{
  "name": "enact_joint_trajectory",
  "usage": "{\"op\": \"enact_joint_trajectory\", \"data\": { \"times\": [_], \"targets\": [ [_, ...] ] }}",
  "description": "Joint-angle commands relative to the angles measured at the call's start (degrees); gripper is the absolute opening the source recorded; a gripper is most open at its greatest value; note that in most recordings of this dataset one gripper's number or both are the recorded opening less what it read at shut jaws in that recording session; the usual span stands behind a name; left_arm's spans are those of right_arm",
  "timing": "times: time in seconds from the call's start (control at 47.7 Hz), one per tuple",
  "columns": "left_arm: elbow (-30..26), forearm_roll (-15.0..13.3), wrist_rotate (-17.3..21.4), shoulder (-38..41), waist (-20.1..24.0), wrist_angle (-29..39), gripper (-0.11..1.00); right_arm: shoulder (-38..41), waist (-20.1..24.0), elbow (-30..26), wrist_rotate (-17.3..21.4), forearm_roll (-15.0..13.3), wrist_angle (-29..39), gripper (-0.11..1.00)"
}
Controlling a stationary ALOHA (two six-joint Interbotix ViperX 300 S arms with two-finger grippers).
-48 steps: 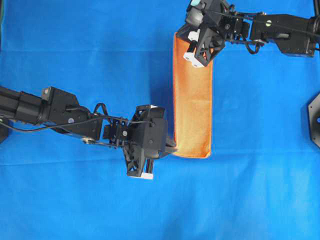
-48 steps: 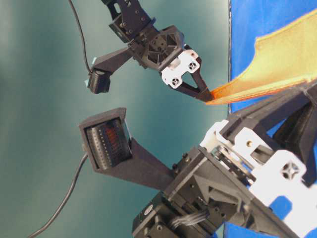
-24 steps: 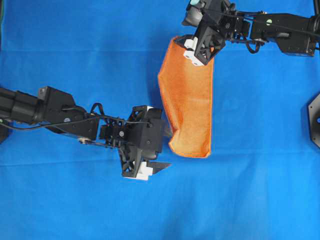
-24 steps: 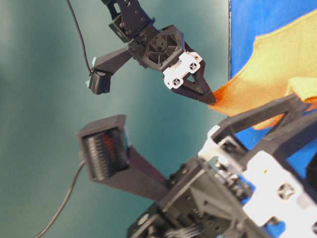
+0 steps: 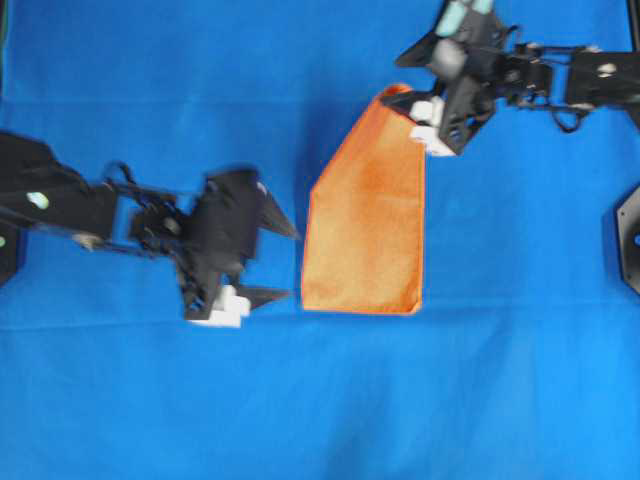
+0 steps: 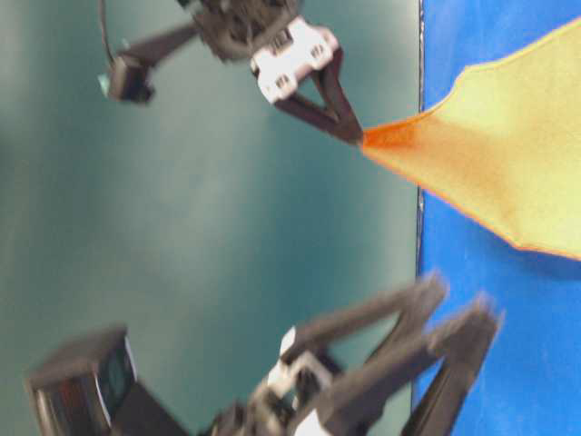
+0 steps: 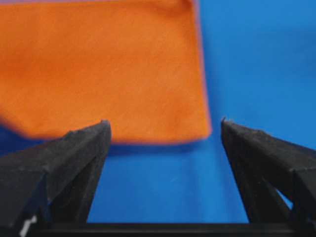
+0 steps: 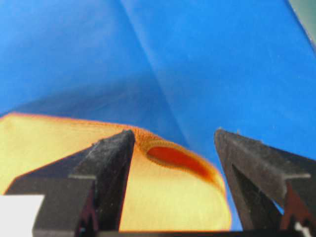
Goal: Fold the orange towel.
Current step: 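Lower the strip vertically onto the table and open both grippers, then move both grippers to the top corners of the vertical strip and pinch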
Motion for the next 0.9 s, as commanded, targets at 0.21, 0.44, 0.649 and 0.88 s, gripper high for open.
{"op": "enact_joint_trajectory", "data": {
  "times": [0.21, 0.44, 0.649, 0.88],
  "targets": [
    [12.2, 0.0, -0.1, -12.0, 6.6, -4.7, 0.87, -14.5, 2.6, 9.8, 1.5, 1.9, 0.1, 0.66],
    [20.0, -0.1, -0.2, -21.0, 7.8, -9.8, 0.87, -21.0, 4.8, 14.8, 2.1, 2.4, 0.6, 0.66],
    [21.4, -0.1, -0.2, -23.6, 7.8, -11.8, 0.87, -20.9, 4.8, 15.0, 2.0, 2.7, 0.5, 0.65],
    [19.8, -0.1, -0.2, -21.4, 7.8, -13.2, 0.87, -20.7, 4.8, 14.9, 1.9, 2.5, -0.4, 0.65]
  ]
}}
